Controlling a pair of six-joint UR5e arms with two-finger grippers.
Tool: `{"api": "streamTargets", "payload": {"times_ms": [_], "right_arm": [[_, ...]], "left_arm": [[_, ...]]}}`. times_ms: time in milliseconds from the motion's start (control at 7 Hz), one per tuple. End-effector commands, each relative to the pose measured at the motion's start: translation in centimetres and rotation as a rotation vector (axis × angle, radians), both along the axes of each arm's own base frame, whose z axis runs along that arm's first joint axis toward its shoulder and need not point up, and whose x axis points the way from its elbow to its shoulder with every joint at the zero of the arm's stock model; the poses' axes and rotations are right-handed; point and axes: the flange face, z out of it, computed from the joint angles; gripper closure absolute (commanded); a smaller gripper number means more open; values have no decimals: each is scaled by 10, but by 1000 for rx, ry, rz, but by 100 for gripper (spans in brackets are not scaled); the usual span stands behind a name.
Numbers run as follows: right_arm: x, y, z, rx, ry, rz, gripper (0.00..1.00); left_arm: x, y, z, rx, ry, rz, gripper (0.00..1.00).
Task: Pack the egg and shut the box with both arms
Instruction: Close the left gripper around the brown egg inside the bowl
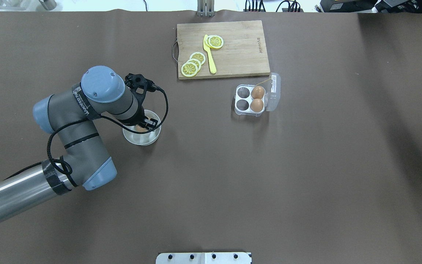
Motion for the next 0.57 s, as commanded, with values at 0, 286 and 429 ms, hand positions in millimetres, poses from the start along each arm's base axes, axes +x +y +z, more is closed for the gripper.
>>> {"api": "streamTargets", "payload": {"times_ms": [0,286,429], "right_arm": [[0,0,0,1,0,0,0],[0,0,0,1,0,0,0],[1,0,0,1,0,2,0]], "left_arm": [[-3,1,-5,4,10,1,58],[-13,5,-26,25,47,1,57],[-26,14,-32,40,69,2,57]]}}
